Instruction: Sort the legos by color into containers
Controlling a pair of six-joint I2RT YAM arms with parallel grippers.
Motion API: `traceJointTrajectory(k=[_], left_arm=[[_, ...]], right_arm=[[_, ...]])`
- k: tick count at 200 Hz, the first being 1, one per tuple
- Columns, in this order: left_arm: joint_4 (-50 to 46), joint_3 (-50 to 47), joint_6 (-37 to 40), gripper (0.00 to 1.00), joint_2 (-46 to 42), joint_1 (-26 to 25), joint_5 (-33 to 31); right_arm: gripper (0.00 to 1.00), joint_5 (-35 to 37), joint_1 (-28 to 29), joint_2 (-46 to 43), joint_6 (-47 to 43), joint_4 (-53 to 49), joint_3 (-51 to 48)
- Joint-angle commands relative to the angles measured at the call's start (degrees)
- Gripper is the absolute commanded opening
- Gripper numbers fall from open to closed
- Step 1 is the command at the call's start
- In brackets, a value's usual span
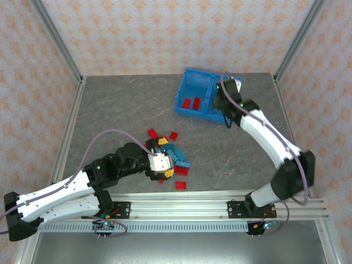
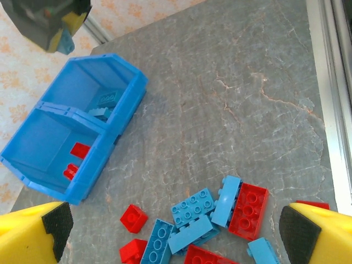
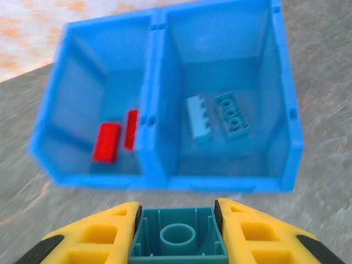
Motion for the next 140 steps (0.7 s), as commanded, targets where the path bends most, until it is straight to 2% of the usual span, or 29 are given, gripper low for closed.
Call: traceJointTrajectory(k=[1, 22, 56, 70, 87, 110, 140], left_arm=[[1.86, -0.63, 0.97, 1.00, -1.49, 0.25, -0.43], [0.36, 0.26, 1.78, 1.00, -0.97, 0.30, -1.27], [-0.33, 0.51, 2.18, 1.00, -0.63, 0.30, -2.33], [-0.67, 0.64, 2.27, 1.00, -0.39, 0.34, -3.02], [-1.01, 0.84, 2.40, 1.00, 0.14, 0.44, -3.75], [-1.03, 0.65, 2.67, 1.00, 0.53, 0.44, -3.55], [-0.71, 0.51, 2.68, 1.00, 1.47, 0.52, -3.43]], right_arm=[[0.29, -0.02, -4.58, 9.64, -3.63, -1.33, 6.84], [0.29, -1.96, -7.08, 19.03, -3.69, -2.67, 15.19], [0.31, -1.15, -10.33, 32.86, -3.81, -7.65, 30.67], [0.34, -1.21, -11.36, 37.98, -3.64, -11.77, 38.32], [0.43, -1.09, -11.75, 43.00, -3.88, -16.07, 46.26], [0.51, -1.11, -11.88, 46.06, -4.79, -19.06, 52.34], [0.51, -3.04, -11.78, 43.27, -5.10, -20.23, 52.51]])
